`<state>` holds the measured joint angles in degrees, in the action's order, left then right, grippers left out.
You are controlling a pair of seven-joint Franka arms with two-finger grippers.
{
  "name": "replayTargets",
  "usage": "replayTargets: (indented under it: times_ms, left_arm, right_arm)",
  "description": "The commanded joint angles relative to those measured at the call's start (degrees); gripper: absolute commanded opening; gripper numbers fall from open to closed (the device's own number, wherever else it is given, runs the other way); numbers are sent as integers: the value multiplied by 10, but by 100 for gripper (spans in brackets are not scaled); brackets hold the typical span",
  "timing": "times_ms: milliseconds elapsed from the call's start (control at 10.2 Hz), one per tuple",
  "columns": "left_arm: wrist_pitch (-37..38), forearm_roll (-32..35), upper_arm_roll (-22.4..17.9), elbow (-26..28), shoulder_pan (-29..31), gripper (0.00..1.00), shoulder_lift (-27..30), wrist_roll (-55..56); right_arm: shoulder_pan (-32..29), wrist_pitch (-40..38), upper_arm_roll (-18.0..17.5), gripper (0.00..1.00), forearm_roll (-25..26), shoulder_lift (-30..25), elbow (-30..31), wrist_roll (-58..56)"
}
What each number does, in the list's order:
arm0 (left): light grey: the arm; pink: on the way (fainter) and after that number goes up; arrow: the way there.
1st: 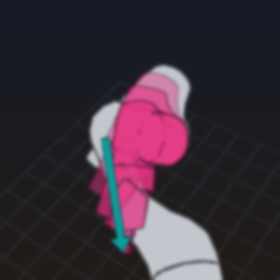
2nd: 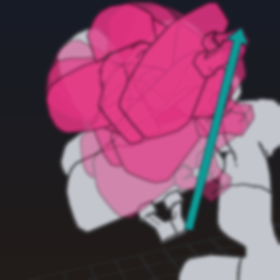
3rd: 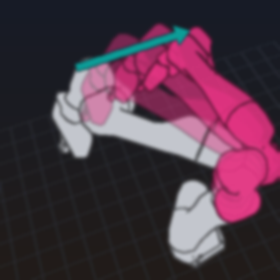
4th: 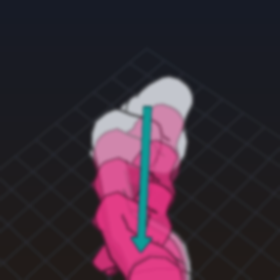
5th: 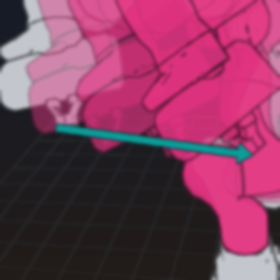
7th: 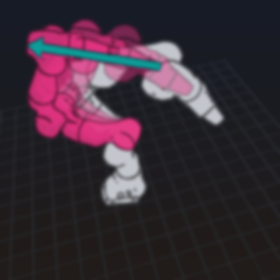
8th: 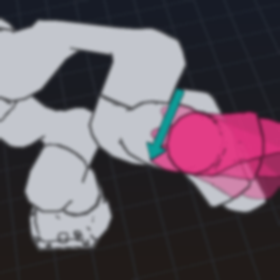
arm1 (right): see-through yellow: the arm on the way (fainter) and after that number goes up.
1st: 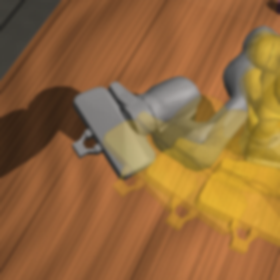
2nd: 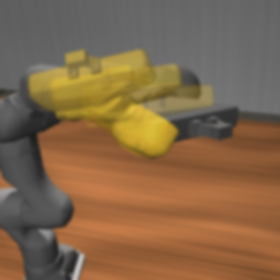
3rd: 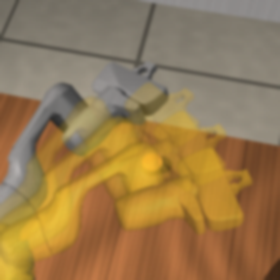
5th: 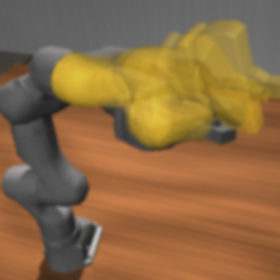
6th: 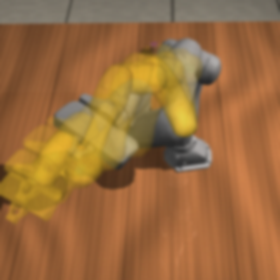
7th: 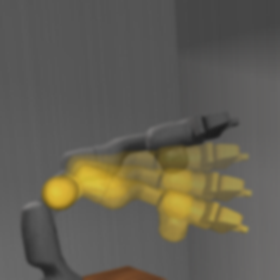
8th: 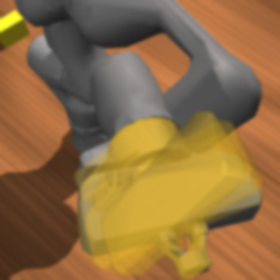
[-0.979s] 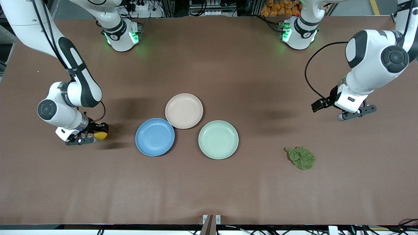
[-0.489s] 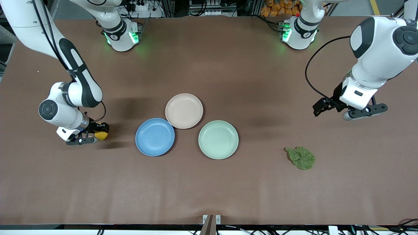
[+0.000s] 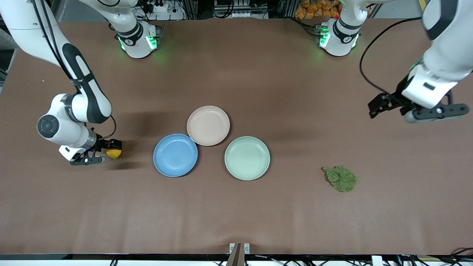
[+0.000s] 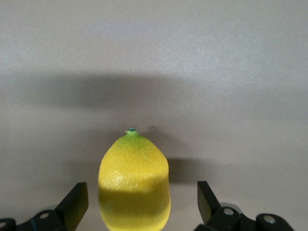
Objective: Pick lemon and lettuce from blue and beige plates
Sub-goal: 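Lower and release the lemon with the right gripper while the left gripper withdraws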
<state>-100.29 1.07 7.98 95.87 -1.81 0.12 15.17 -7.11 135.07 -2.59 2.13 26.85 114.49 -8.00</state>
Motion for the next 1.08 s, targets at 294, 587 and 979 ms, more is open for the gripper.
replayTargets:
  times_ms: [294, 587, 979]
  left_arm:
    - [142, -18, 3, -94, 3, 100, 11, -34]
    - [155, -11, 1, -107, 4, 100, 24, -77]
    - [157, -22, -1, -102, 4, 100, 43, -129]
  right_arm:
    - [-6, -161, -13, 100, -1, -31, -70, -1]
    - [22, -188, -14, 100, -1, -71, -60, 4]
    - [23, -182, -14, 100, -1, -143, 10, 3]
